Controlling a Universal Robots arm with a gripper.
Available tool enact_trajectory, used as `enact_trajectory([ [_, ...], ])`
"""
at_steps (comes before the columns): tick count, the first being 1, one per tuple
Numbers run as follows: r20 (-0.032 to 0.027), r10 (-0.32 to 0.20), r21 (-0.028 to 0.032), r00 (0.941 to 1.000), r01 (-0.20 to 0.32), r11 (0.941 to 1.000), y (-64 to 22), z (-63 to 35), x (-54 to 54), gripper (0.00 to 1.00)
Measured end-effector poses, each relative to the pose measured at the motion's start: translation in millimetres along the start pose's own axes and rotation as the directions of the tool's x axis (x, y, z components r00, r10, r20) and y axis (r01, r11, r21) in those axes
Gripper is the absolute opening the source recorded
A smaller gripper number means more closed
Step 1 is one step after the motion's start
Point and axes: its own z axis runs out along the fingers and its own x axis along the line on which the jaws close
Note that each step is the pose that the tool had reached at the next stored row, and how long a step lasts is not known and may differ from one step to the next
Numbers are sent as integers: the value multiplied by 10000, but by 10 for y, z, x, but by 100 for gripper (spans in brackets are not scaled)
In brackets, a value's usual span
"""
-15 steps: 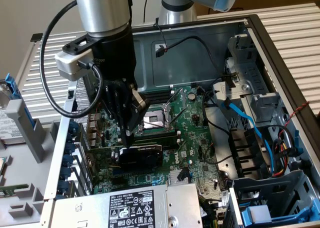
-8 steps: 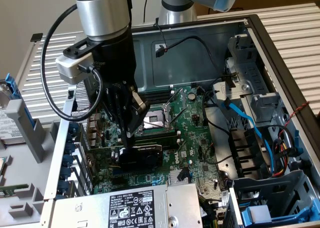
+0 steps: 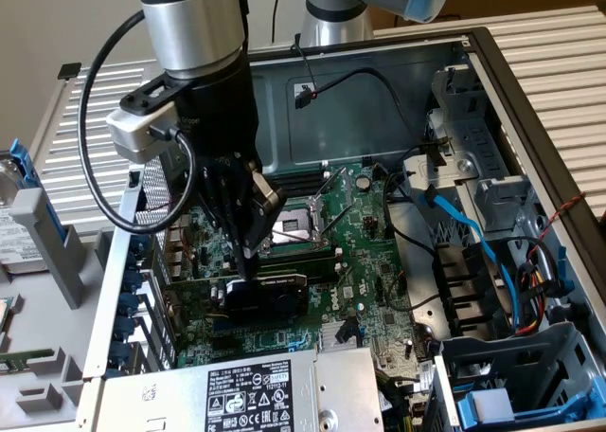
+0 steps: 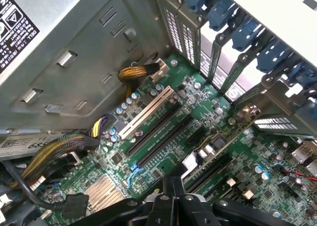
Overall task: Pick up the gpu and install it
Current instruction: 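Press down on the gpu until it lock into place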
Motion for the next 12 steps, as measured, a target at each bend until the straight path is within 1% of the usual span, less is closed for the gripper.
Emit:
enact_trajectory([
  [2, -2, -1, 1, 10000, 1, 10000, 0, 0, 0, 11],
  [5, -22, 8, 21, 10000, -8, 10000, 14, -2, -14, 11],
  [10, -23, 6, 20, 10000, -6, 10000, 34, -3, -29, 11],
  [12, -14, 8, 31, 10000, -8, 10000, 43, 1, -26, 11],
])
